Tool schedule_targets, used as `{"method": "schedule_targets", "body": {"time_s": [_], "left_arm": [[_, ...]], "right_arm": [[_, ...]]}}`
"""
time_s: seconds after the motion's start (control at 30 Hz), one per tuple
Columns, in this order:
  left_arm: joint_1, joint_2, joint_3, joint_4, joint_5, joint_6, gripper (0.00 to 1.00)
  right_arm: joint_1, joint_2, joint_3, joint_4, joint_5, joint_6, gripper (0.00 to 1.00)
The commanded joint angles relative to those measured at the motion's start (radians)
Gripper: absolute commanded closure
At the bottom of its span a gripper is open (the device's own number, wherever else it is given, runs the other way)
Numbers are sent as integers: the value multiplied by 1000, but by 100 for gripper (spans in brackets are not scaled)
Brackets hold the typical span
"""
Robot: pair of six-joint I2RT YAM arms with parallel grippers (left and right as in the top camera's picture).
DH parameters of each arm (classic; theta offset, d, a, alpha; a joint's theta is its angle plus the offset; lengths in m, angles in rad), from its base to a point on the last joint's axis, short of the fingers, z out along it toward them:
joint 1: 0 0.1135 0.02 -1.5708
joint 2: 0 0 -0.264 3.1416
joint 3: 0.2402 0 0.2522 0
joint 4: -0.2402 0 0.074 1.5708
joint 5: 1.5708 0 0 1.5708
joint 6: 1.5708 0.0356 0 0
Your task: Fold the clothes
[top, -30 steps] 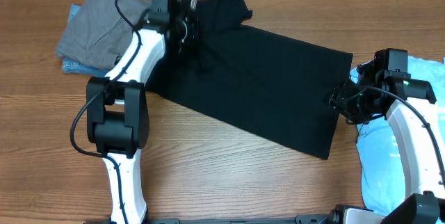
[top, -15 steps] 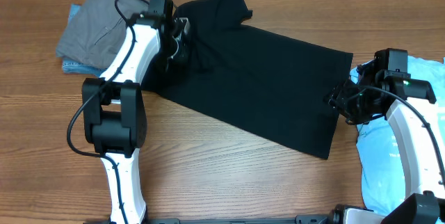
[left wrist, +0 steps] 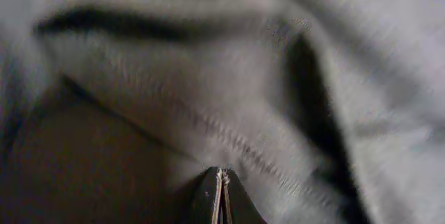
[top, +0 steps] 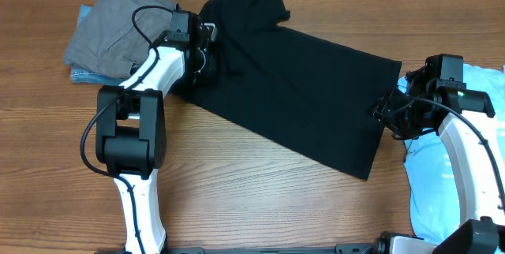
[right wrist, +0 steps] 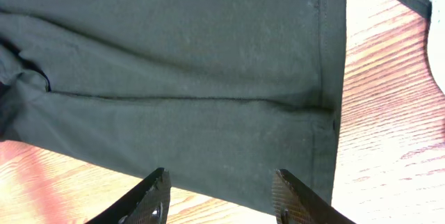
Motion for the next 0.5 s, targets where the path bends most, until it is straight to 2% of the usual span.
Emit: {"method": "schedule_targets", "body": {"time_s": [0.0, 0.07, 0.2, 0.33, 0.47], "left_arm": [[-13, 19, 38, 61, 144, -75, 96], [-11, 19, 141, 71, 180, -113, 96], [-11, 19, 245, 16, 190, -100, 96], [-13, 19, 288, -172, 190, -55, 95], [-32, 20, 278, -350, 162, 47, 90]], "right_arm": [[6, 2, 13, 3, 3, 0, 50], [6, 2, 13, 2, 3, 0, 50], [6, 2, 13, 0, 3, -1, 50], [6, 2, 13, 0, 3, -1, 50], [6, 2, 13, 1, 3, -1, 49]]}}
